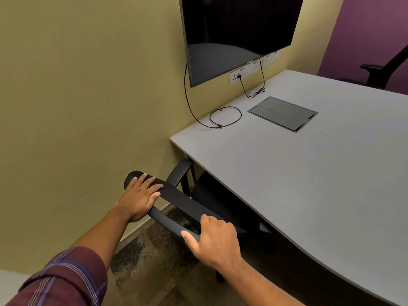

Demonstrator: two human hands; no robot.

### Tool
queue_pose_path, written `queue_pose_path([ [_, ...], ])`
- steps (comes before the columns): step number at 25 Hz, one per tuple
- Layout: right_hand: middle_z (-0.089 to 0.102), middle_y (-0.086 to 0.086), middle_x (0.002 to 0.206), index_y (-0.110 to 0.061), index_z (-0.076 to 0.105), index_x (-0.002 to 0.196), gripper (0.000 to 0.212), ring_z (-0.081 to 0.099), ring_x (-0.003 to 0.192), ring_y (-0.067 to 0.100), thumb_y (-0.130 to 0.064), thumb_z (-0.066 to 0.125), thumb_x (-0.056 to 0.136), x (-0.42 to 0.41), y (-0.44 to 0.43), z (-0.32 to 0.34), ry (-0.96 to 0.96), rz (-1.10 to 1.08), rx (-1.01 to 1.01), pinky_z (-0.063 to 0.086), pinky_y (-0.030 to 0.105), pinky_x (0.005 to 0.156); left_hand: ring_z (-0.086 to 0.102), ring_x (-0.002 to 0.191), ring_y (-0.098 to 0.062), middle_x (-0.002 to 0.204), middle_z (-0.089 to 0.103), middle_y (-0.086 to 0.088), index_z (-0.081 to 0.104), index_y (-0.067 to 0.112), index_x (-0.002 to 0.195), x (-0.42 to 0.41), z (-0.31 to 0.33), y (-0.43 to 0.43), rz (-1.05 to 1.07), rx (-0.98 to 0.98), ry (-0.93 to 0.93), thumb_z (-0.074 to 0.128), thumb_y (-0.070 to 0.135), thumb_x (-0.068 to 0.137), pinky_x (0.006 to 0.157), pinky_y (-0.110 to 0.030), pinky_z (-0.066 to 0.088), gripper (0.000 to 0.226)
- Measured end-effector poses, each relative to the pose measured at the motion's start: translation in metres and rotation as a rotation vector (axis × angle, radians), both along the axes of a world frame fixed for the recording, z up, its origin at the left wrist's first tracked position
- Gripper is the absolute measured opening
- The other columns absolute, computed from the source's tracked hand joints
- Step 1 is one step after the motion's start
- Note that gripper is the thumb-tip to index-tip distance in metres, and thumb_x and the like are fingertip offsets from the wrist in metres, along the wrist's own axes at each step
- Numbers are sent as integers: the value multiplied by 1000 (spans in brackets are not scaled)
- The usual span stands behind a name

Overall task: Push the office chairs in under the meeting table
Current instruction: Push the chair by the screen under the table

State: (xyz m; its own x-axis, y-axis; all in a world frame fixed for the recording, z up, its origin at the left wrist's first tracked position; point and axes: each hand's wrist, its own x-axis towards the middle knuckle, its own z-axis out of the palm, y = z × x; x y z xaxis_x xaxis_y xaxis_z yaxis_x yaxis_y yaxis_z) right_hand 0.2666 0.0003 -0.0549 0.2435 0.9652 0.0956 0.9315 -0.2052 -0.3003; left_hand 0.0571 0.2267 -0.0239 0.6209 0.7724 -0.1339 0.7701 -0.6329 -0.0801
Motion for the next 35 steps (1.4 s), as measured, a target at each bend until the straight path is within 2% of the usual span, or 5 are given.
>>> queue_pose_path([
  [8, 66, -1, 90, -21, 62, 103, 94, 66, 76, 19, -94, 7, 87, 17, 65, -6, 0, -52, 10, 57, 35, 69, 8, 166, -27, 177, 26, -4, 36, 34, 166, 34, 2, 76, -40, -21, 29, -11, 64, 93, 135, -46, 4, 92],
  [18, 55, -4, 76, -22, 52, 89, 74, 54, 64, 17, -90, 21, 93, 28, 141, 5, -28, -134, 41, 35, 34, 58, 13, 165, -28, 175, 32, -8, 53, 17, 155, 71, 4, 181, -285, -22, 48, -2, 69, 97, 135, -47, 5, 95],
  [22, 50, -8, 70, -26, 47, 83, 68, 48, 59, 15, -90, 27, 93, 38, 160, 7, -12, -177, 71, 31, 35, 53, 35, 157, -28, 164, 49, -12, 53, 10, 152, 88, 0, 216, -406, -45, 10, 12, 73, 99, 134, -46, 16, 92],
  [26, 48, -11, 69, -29, 46, 82, 65, 45, 60, 12, -90, 27, 93, 43, 166, 5, -10, -200, 82, 28, 34, 53, 55, 137, -25, 143, 67, -6, 63, 19, 142, 94, -4, 227, -458, -57, -49, 17, 72, 98, 128, -46, 26, 83],
  [35, 61, -10, 80, -28, 59, 93, 67, 53, 69, 10, -88, 29, 94, 38, 168, 2, 77, -286, 64, 46, 35, 67, 59, 132, -21, 139, 70, 2, 66, 28, 140, 92, -8, 235, -518, -29, -95, 18, 73, 99, 121, -46, 32, 78],
])
